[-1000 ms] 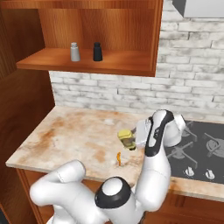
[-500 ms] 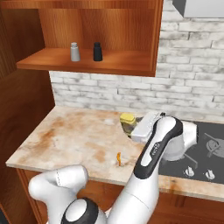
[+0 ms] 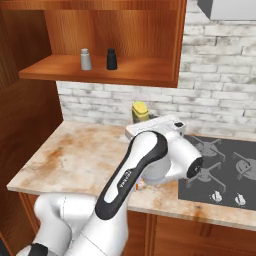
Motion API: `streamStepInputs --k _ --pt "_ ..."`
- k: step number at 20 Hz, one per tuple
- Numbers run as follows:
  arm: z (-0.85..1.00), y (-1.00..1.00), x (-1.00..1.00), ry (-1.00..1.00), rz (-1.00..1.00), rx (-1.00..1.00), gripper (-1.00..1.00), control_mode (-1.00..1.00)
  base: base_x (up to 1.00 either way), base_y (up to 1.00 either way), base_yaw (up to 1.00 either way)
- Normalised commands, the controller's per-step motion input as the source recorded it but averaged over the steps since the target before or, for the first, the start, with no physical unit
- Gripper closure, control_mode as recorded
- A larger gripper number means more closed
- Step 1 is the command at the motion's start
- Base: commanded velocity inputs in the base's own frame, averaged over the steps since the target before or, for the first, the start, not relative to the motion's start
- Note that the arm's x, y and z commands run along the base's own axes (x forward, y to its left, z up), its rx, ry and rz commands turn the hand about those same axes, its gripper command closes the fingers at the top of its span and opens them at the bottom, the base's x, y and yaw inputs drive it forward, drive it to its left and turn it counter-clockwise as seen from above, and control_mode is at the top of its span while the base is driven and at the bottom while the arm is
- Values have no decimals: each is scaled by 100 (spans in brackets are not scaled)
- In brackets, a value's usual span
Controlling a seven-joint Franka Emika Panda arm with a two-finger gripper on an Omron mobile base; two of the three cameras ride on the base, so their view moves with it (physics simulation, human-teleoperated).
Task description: There are various items on the counter. Only move the condiments/shakers into the cabinet.
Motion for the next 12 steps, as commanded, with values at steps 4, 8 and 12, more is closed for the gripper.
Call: streamStepInputs --k 4,8,12 --pt "100 23 -21 2 -34 12 100 -100 0 0 0" --pt "100 8 -29 15 -25 11 100 -100 0 0 0" --pt "100 0 -45 32 -22 14 100 -100 0 0 0"
